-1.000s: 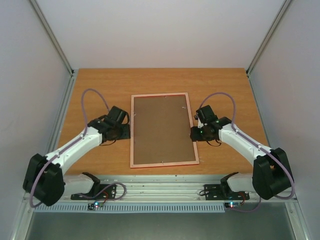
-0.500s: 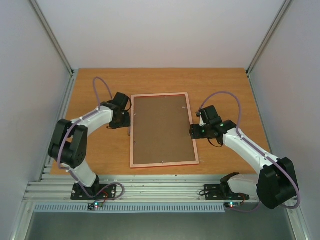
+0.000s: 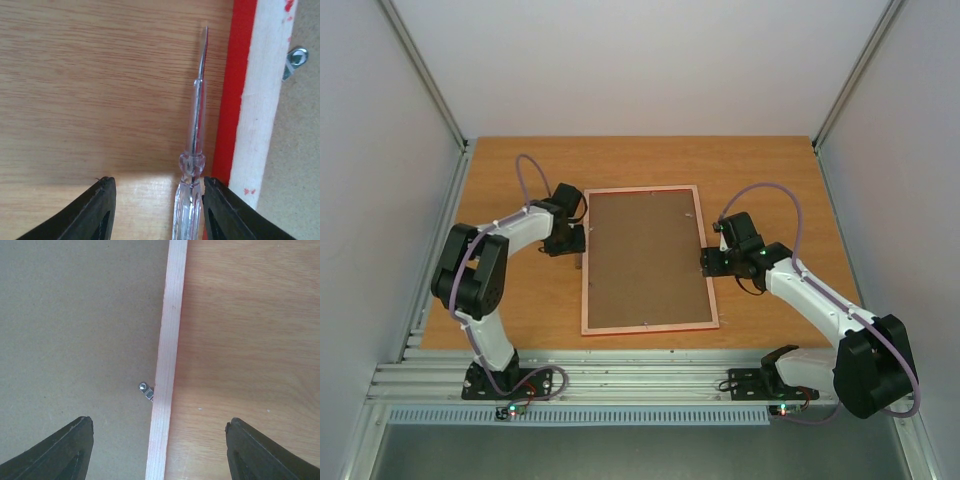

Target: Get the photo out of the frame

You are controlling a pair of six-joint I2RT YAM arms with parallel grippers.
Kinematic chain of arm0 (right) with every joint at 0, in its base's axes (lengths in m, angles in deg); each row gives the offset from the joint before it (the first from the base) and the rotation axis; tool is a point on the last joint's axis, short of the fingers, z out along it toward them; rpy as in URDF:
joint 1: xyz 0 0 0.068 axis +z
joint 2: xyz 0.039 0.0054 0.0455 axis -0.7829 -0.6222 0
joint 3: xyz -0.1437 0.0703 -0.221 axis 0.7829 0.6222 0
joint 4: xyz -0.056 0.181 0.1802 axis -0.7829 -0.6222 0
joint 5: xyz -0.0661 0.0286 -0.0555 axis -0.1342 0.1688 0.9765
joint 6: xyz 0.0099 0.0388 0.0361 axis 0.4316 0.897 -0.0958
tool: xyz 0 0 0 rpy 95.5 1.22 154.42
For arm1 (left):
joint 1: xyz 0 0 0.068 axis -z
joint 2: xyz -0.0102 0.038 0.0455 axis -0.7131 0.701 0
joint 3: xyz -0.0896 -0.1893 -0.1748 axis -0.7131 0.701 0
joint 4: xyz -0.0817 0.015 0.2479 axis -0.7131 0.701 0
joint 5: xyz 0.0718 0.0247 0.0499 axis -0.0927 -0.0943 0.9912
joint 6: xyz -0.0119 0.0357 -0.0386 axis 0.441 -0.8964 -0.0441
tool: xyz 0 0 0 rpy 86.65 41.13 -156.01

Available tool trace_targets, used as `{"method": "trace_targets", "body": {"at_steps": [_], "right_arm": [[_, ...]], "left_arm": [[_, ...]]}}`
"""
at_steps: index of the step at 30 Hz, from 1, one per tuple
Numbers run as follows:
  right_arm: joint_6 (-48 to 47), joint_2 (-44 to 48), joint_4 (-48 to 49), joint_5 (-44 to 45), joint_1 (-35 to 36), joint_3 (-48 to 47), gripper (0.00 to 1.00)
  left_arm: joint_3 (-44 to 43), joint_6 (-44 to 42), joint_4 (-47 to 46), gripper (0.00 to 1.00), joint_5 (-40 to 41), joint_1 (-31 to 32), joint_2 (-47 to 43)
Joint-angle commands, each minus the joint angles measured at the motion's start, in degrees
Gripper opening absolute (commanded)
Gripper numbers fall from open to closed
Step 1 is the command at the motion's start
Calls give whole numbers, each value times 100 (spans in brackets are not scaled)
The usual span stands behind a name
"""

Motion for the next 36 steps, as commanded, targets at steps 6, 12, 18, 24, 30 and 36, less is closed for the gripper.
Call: {"method": "trace_targets", "body": {"at_steps": [6, 12, 18, 24, 30, 36], "right_arm": [[-93, 50, 145, 68, -38, 79, 74], [-74, 92, 104, 0, -34, 62, 74], [-63, 293, -21, 63, -30, 24, 73], [-60, 598, -20, -333, 57, 37, 77], [-28, 817, 165, -901, 346, 9, 78], [139, 962, 280, -821, 780, -33, 78]], "left_arm": [[-123, -102, 209, 49, 87, 23, 359], [-87, -156, 369, 41, 300, 52, 271], [-93, -179, 453, 32, 312, 93, 323], [-26, -210, 445, 24, 338, 121, 380], [421, -102, 61, 11, 54, 130, -91], [896, 171, -305, 2, -229, 130, -951]]}}
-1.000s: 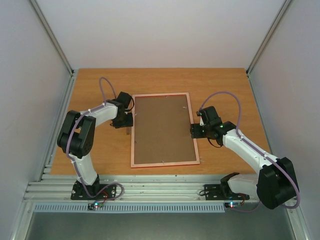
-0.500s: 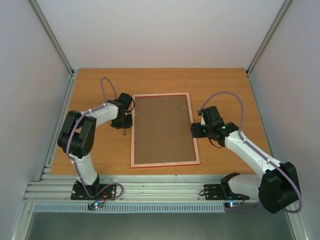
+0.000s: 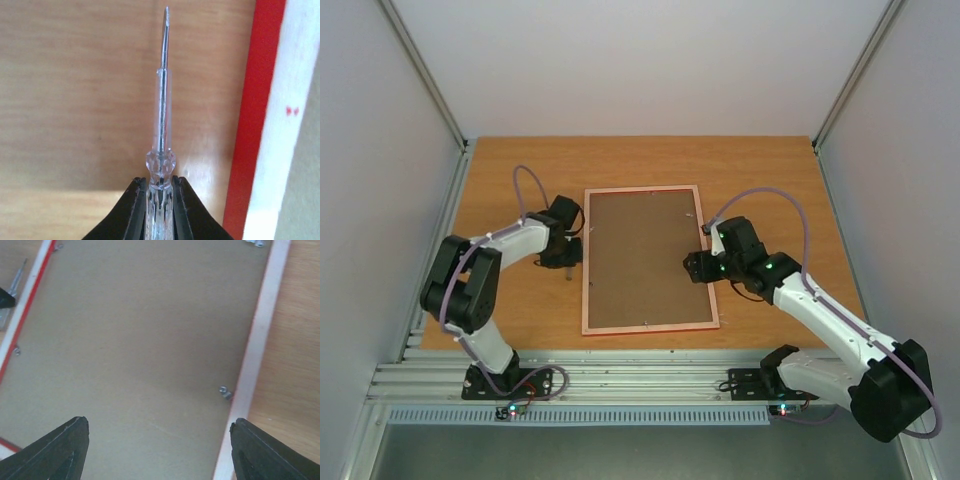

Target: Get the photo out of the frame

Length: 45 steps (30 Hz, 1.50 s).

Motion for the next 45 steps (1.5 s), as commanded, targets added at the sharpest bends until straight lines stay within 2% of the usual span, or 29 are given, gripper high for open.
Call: {"method": "trace_targets", "body": {"at_steps": [1, 11, 16, 23, 32, 42, 45], "right_arm": [[166, 199, 211, -66, 320, -61, 78], [502, 191, 870, 215, 1229, -21, 78], [692, 11, 1697, 63, 1645, 109, 76], [905, -606, 2761, -234, 2130, 126, 70], [953, -1257, 4094, -214, 2543, 194, 67], [706, -1448, 4088, -42, 2580, 57, 60], [669, -1489, 4086, -170, 2583, -50, 57]], "left_arm": [[330, 270, -293, 1, -278, 27, -698], [805, 683, -675, 0, -804, 23, -2081], [1338, 1302, -1325, 0, -1326, 76, -2880], [1929, 2174, -2391, 1, -1519, 436, -3692], [2628, 2982, -4283, 0, -1578, 1071, -4194], [3079, 3342, -5244, 0, -1872, 1159, -4310], [3102, 3402, -5250, 0, -1847, 1206, -4294]]}}
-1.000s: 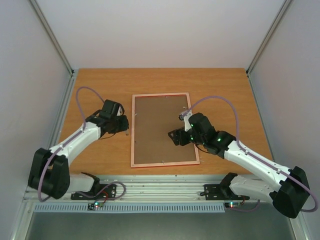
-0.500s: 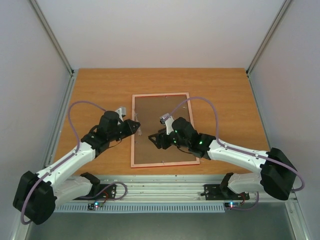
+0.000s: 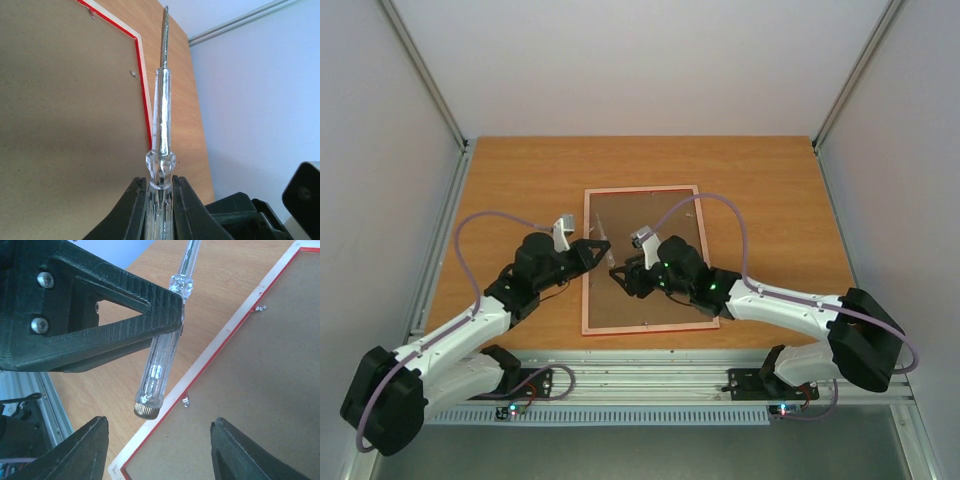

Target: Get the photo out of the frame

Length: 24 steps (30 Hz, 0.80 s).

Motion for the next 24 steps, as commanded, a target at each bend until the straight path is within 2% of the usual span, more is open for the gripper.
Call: {"method": "trace_targets", "body": {"at_steps": [1, 6, 11, 24], "right_arm": [[-175, -116, 131, -44, 41, -233, 55], [-280, -249, -22, 72, 39, -395, 44], [-282, -313, -49, 75, 39, -521, 40], [-428, -489, -417, 272, 45, -859, 24]], "left_arm": [[70, 182, -695, 1, -103, 82, -31], [50, 171, -705, 1, -107, 161, 13], [95, 131, -680, 1, -68, 223, 41], [268, 273, -959, 0, 9, 403, 93]]}}
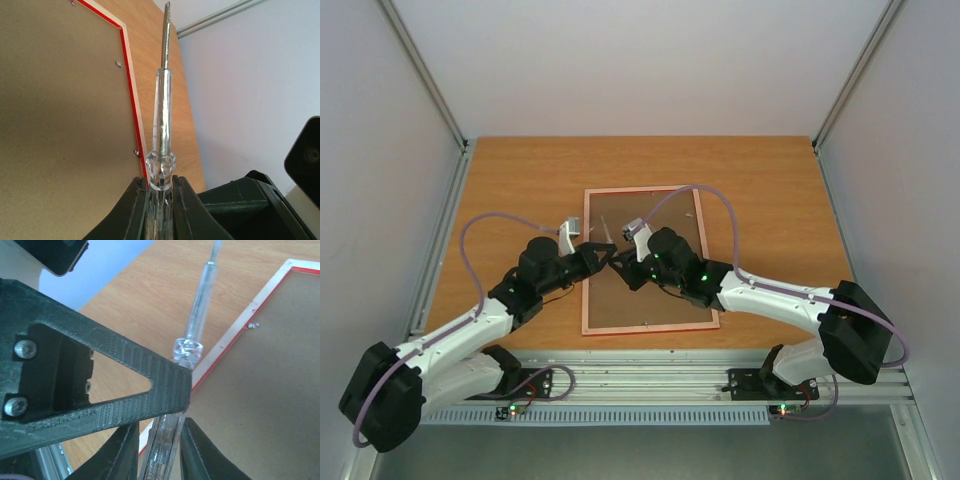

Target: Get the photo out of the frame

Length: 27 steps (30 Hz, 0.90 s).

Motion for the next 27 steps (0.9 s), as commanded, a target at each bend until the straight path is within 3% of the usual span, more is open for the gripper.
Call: {"method": "trace_targets", "body": {"at_steps": [1, 7, 10, 16, 27], "right_arm": [[-188, -86, -221, 166, 39, -297, 22], [-377, -131, -533, 242, 36, -402, 8], [-489, -131, -874, 224, 41, -489, 2], [-541, -104, -1314, -12, 37, -640, 1], [-558, -228, -1488, -344, 45, -716, 1]], "left_arm": [[191, 114, -611, 0, 2, 78, 45], [315, 280, -686, 1, 32, 86, -116], [282, 248, -485, 7, 106, 88, -270], [191, 162, 299, 23, 597, 88, -609], [83, 344, 500, 21, 644, 76, -360]]}}
